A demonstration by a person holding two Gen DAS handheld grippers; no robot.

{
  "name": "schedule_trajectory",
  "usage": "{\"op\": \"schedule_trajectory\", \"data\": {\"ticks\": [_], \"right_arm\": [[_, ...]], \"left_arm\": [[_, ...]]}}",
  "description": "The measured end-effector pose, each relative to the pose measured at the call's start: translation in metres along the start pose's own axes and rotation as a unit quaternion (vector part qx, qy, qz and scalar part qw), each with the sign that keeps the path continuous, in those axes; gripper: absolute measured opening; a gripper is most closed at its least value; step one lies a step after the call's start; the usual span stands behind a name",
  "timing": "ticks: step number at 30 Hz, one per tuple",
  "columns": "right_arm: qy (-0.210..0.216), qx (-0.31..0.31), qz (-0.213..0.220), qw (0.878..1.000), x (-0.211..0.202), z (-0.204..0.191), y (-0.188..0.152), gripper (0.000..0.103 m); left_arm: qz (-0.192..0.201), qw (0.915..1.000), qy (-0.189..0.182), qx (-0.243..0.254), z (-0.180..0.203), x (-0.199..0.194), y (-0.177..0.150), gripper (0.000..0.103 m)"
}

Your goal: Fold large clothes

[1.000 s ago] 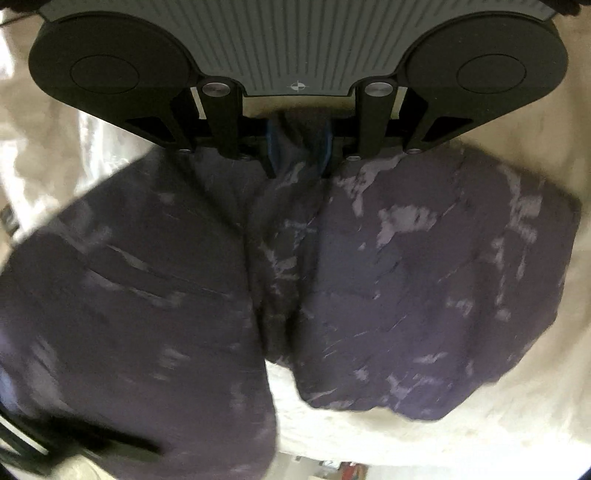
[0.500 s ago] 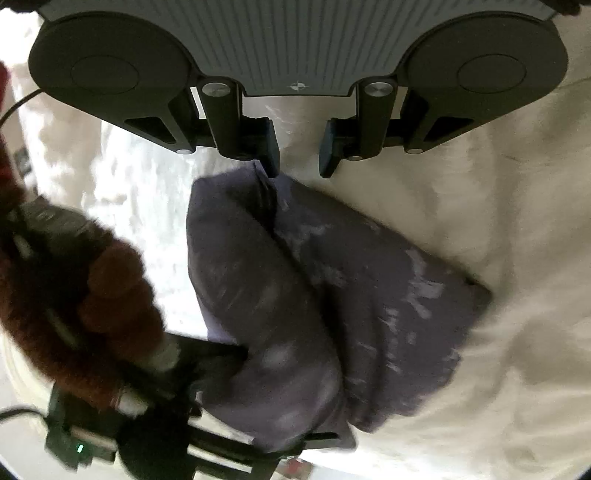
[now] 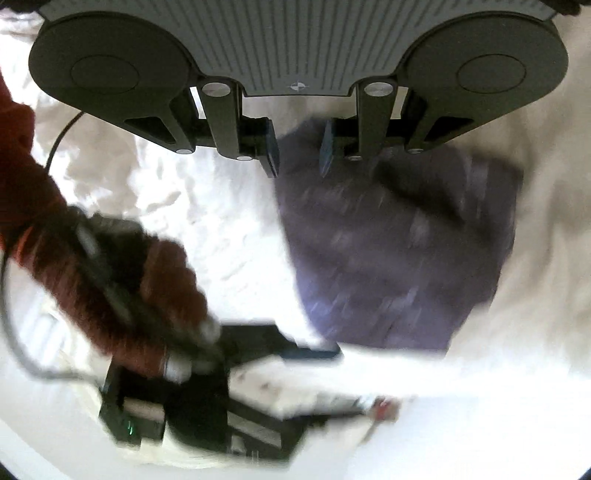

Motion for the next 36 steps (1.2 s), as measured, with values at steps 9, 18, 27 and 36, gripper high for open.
{"op": "schedule_trajectory", "data": {"ticks": [9, 18, 27, 36], "right_arm": [[-0.12, 0.053, 0.035, 0.991, -0.053, 0.068, -0.034, 0.077], [-0.155, 0.02, -0.012, 0.988, -0.041, 0.08, -0.07, 0.077], [-0.203, -0.126, -0.016, 0.971, -0.006, 0.067, -0.037, 0.076], [-0.219, -0.19, -0.07, 0.954, 0.072, 0.08, -0.013, 0.055]], "left_arm": [[0.057, 0.9975, 0.033, 0.027, 0.004, 0.037, 0.069, 0.038], [0.01, 0.9861, 0.157, -0.053, -0.1, 0.065, 0.048, 0.018], [0.024, 0.9851, 0.153, -0.075, -0.113, 0.047, 0.033, 0.017], [0.036, 0.9853, 0.144, -0.084, -0.116, 0.046, 0.03, 0.017]]}}
Point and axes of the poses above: each gripper's, at about its wrist camera, not at the fingertips, and x roughly the way its jaws point, z to its right, y to its top, the point moved 8 cm from there along x, roughly the way its jaws point, and after that the axes turned 14 degrees about -x, right-handed, at the moved point
